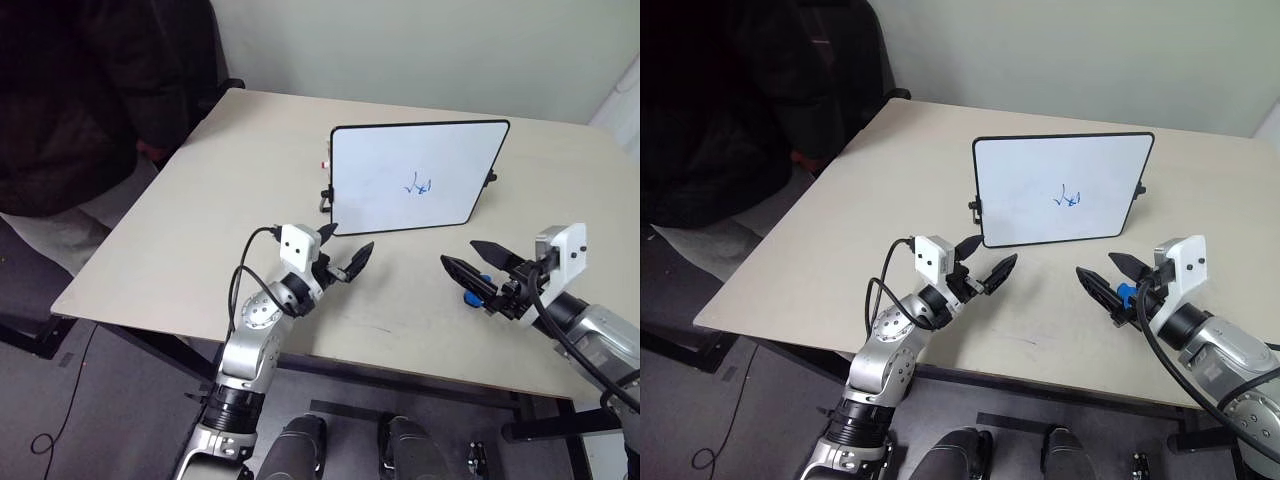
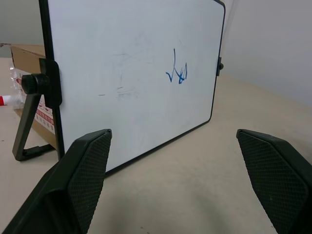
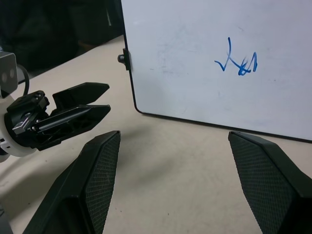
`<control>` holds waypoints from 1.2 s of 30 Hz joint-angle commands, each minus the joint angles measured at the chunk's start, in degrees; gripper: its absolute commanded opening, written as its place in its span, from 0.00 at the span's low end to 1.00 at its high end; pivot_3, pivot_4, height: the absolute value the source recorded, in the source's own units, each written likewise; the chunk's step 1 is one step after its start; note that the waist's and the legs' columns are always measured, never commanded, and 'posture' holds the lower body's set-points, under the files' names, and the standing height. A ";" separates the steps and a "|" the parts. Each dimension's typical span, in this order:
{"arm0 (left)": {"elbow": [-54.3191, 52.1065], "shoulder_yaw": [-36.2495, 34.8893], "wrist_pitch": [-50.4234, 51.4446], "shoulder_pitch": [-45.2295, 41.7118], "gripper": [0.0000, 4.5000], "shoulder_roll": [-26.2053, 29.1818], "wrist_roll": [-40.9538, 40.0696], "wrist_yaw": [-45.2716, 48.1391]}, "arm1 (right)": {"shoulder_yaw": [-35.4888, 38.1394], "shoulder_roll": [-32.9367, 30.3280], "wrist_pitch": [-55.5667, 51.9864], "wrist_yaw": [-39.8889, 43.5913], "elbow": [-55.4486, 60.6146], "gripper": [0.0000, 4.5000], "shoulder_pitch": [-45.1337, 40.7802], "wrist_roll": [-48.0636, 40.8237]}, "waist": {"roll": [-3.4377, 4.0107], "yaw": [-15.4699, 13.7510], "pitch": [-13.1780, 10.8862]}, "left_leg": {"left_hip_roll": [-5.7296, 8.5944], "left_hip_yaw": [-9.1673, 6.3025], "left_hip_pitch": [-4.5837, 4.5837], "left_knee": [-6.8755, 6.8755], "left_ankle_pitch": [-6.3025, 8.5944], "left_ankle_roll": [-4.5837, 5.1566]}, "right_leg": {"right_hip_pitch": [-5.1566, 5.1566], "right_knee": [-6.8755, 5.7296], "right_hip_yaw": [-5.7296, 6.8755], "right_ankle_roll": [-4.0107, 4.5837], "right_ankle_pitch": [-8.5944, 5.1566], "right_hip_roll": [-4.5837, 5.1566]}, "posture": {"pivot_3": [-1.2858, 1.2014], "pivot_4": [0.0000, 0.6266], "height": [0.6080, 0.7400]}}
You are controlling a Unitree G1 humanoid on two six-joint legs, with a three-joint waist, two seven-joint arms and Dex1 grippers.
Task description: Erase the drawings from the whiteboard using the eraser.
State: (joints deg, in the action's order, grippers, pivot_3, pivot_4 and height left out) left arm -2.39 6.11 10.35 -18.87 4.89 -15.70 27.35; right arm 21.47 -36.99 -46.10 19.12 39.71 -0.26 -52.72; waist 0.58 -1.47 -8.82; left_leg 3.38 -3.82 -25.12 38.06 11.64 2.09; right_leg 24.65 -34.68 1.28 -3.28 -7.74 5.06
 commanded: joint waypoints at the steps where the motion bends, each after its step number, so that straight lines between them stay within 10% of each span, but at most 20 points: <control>1: -1.61 0.76 -1.10 -0.09 1.00 -0.69 -0.25 0.55 | 1.33 -1.43 1.14 1.47 1.09 0.84 1.81 0.67 | 0.00 -0.05 0.00 | 0.00 0.00 -0.01 0.00 0.00 0.00 | 0.00 0.00 0.00 0.00 0.00 0.00 | 0.52 0.24 1.00; 8: 0.15 0.42 -1.54 -1.16 1.00 -1.36 -0.79 0.84 | 1.05 -2.22 1.31 -0.32 -0.68 0.84 4.15 4.27 | 0.00 0.00 0.00 | -0.01 0.00 0.01 0.00 0.01 0.00 | 0.00 0.00 0.00 -0.02 -0.01 0.00 | 0.52 0.24 1.00; 12: 2.26 0.30 -2.15 -2.27 1.00 -1.75 -0.58 0.99 | -1.13 -2.77 0.42 -1.66 -3.95 1.00 4.03 9.30 | 0.00 -0.04 0.00 | -0.01 0.00 0.03 0.04 -0.02 0.01 | -0.06 0.00 -0.01 -0.02 -0.01 0.00 | 0.52 0.24 1.00; 36: 2.77 -0.41 -2.95 -2.15 1.00 -1.19 -0.24 1.40 | -5.74 1.48 -31.22 -15.54 -16.01 1.00 -16.14 15.63 | 0.01 -0.04 0.00 | 0.00 0.00 0.05 0.00 0.01 0.01 | -0.01 -0.11 -0.01 -0.13 0.01 0.00 | 0.52 0.24 1.00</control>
State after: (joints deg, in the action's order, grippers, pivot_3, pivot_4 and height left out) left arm 2.41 5.56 8.58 -21.10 3.88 -15.81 28.45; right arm 15.01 -35.75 -76.44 5.07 23.95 -15.52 -38.69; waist 0.59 -1.51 -8.81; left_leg 3.37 -3.82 -25.06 38.05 11.65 2.11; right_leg 24.64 -34.80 1.27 -3.41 -7.74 5.07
